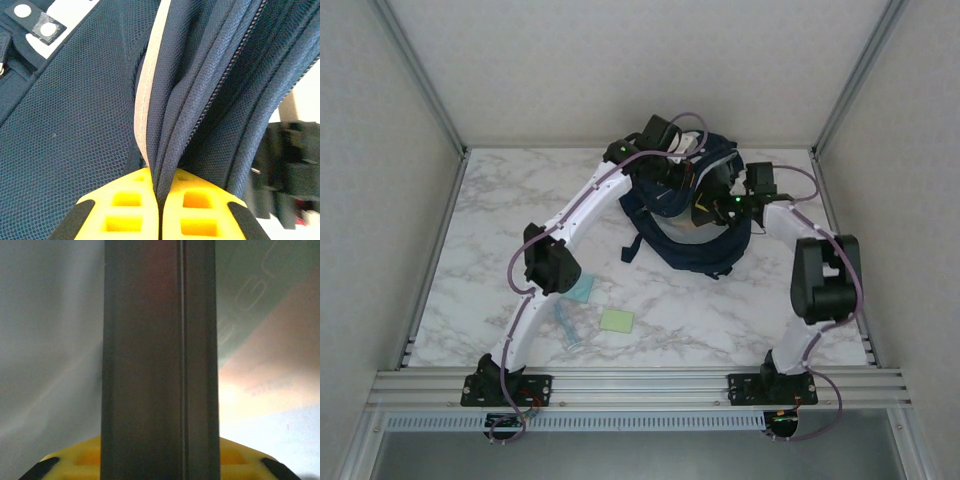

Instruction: Pack books, pencil case, and school supplies into a backpack

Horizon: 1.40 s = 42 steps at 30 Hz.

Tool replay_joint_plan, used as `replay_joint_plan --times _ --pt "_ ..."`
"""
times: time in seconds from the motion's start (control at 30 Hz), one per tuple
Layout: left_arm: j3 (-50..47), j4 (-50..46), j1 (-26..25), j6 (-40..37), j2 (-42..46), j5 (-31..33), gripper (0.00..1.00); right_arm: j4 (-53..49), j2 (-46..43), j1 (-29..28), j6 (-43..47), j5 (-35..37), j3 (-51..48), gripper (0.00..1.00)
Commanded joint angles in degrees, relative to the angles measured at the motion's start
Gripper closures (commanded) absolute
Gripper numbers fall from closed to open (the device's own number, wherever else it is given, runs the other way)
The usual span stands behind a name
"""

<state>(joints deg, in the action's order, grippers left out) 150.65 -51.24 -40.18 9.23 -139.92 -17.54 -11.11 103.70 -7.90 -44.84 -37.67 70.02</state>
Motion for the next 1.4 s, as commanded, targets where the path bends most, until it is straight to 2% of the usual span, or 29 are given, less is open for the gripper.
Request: replay_joint_plan --times 0.0,0.1,0.23,0.3,0.33,0.4,0.53,0.57,0.7,0.9,1.07,1.1,1.17,1.3,1.33,1.37 --pt "2.4 3.0 0.0 0.5 5.6 -1.4 1.0 9.0 5.1 -1.9 -1.4 -0.3 6.5 0.92" --pt "2.3 2.9 0.0 0.3 5.7 -1.3 1.0 9.6 10.5 -3.0 -2.4 2.6 11.4 0.89" --pt "2.3 2.8 -0.1 0.7 5.7 -2.0 1.0 10.7 17.6 -3.5 -5.9 2.8 17.1 0.85" --pt "2.3 2.9 -0.2 1.0 5.7 -2.2 1.0 8.0 19.8 -3.7 -5.5 3.8 19.9 0.77" --pt "2.3 2.9 -0.1 1.1 5.6 -2.0 1.0 6.3 20.1 -3.8 -5.1 4.6 20.6 0.7" --pt "2.2 2.8 -0.2 1.5 5.6 -1.0 1.0 -0.1 19.6 -3.8 -2.4 8.2 22.2 0.47" --pt "1.5 1.9 -0.2 2.7 5.9 1.2 1.0 -11.4 14.8 -3.8 3.5 16.4 22.3 0.21" --pt "0.5 2.5 -0.2 3.1 6.3 1.6 1.0 -13.6 13.1 -3.8 4.5 18.4 21.6 0.06" --pt "-2.5 4.4 -0.1 3.6 7.2 3.4 1.0 -19.7 7.3 -3.7 7.9 23.9 19.5 0.01" --pt "-4.5 3.0 0.0 4.0 6.7 6.4 1.0 -28.2 -5.6 -3.7 14.5 31.8 11.9 0.01" --pt "-17.3 6.5 -0.2 6.4 11.9 7.2 0.98 -37.3 -17.9 -4.0 20.6 39.2 6.2 0.01" --pt "-20.2 7.4 -0.2 7.0 13.5 8.0 0.86 -38.7 -19.6 -4.1 21.4 39.7 5.6 0.01" --pt "-27.6 9.8 -0.2 8.1 18.2 10.0 0.47 -40.6 -23.2 -4.5 22.6 39.5 4.2 0.01" --pt "-42.4 13.3 0.0 10.5 29.0 17.3 0.15 -40.5 -28.0 -5.7 21.2 37.6 1.1 0.01" --pt "-46.5 14.4 0.1 11.1 32.1 18.9 0.08 -40.0 -29.1 -6.4 20.5 37.4 0.1 0.02" --pt "-50.6 15.1 0.1 11.6 35.0 20.2 0.05 -39.2 -30.1 -7.1 19.4 37.1 -1.2 0.02"
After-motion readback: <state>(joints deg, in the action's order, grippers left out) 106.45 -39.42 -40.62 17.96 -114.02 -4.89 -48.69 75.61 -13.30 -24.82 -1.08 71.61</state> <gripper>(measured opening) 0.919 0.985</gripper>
